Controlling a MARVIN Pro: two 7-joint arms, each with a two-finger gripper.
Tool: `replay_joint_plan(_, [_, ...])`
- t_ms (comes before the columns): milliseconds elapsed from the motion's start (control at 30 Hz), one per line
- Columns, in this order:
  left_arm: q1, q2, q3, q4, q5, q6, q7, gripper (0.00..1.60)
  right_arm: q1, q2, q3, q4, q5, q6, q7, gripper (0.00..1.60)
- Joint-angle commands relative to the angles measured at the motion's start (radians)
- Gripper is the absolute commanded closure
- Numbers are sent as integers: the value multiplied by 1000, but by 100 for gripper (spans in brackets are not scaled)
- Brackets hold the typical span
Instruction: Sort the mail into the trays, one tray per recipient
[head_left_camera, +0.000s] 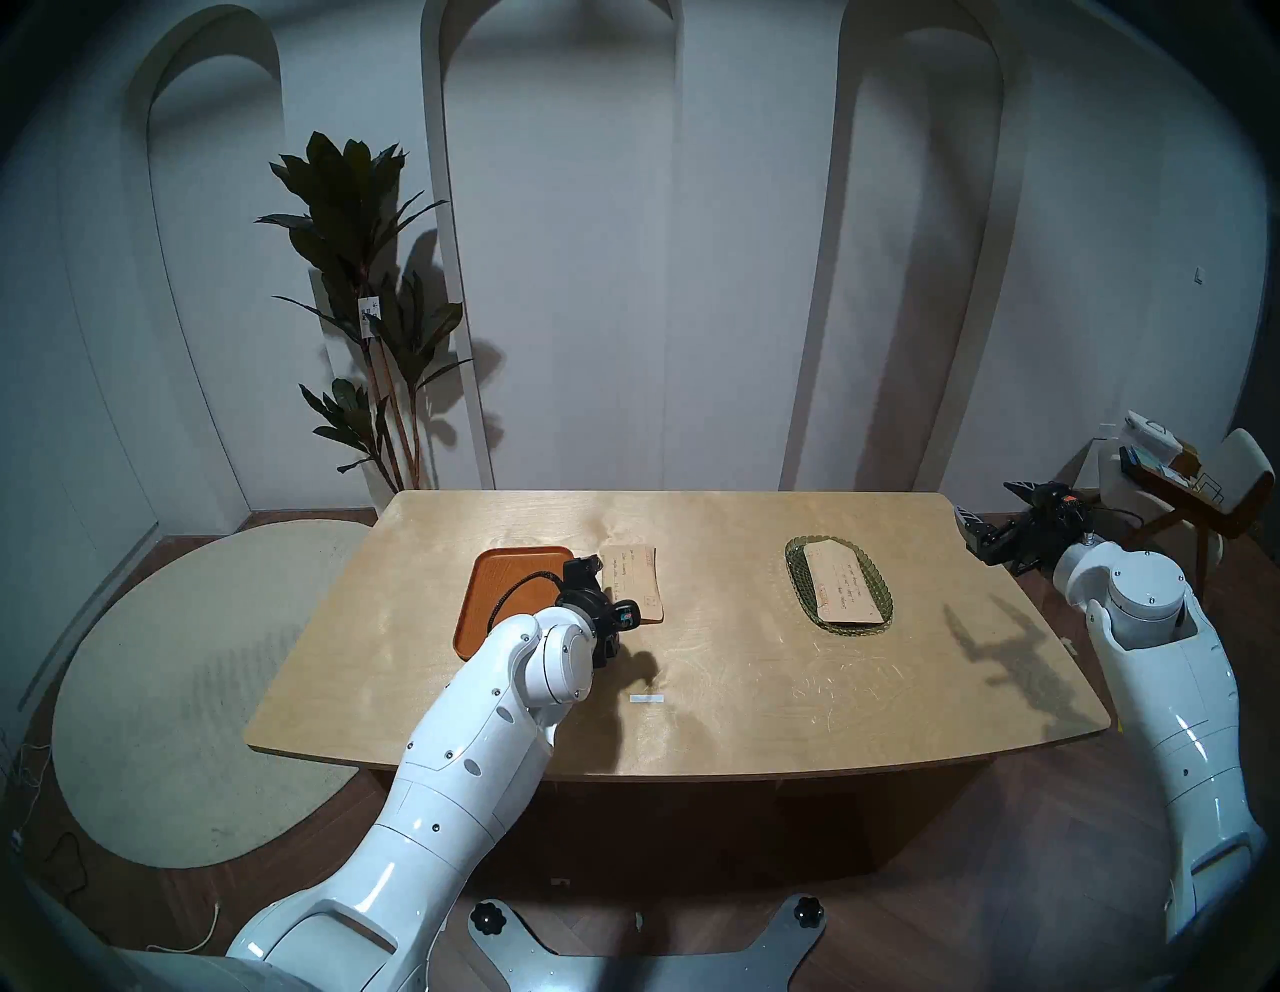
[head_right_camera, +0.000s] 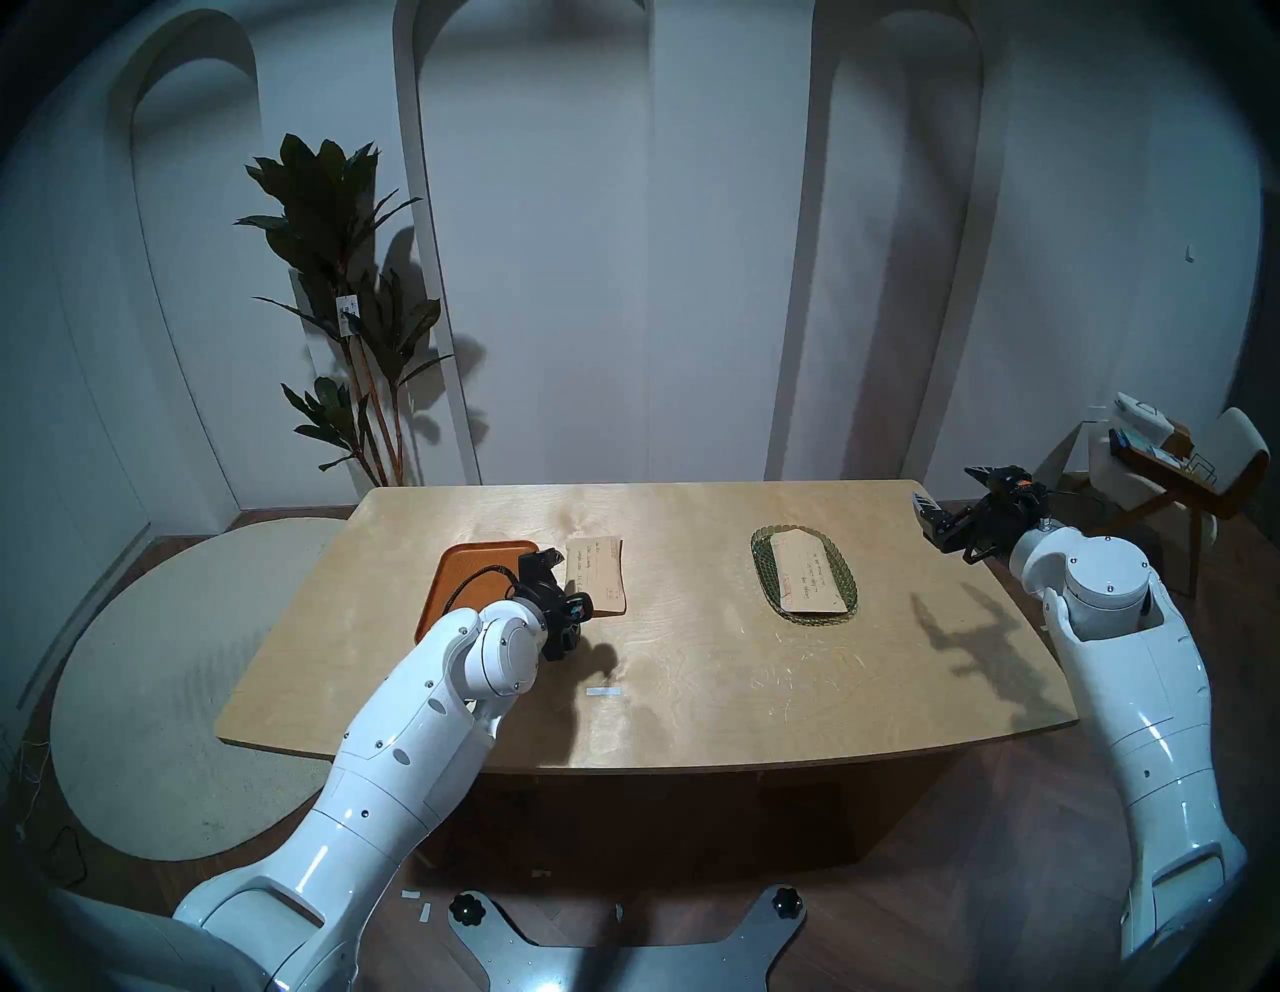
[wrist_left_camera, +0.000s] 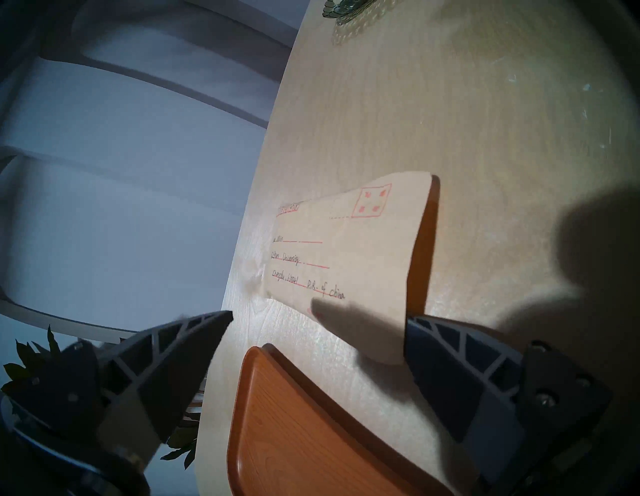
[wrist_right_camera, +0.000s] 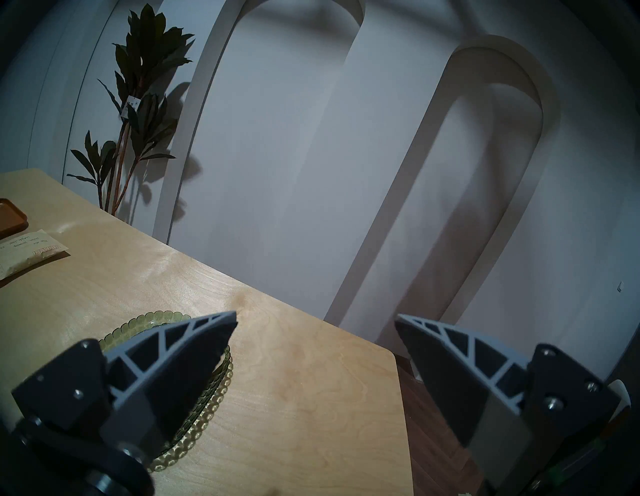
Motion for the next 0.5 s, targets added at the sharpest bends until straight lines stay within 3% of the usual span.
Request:
replay_joint_plan(0, [-50, -19, -4, 7, -27, -30, -16, 160, 7, 8, 6, -14, -1, -10, 2, 0])
replay_joint_plan(233, [-65, -26, -27, 16, -47, -40, -4, 160, 8, 8, 5, -14, -1, -9, 1, 0])
replay_joint_plan(467, [-71, -47, -55, 11, -63, -58, 78, 160, 8, 8, 5, -14, 0, -9, 1, 0])
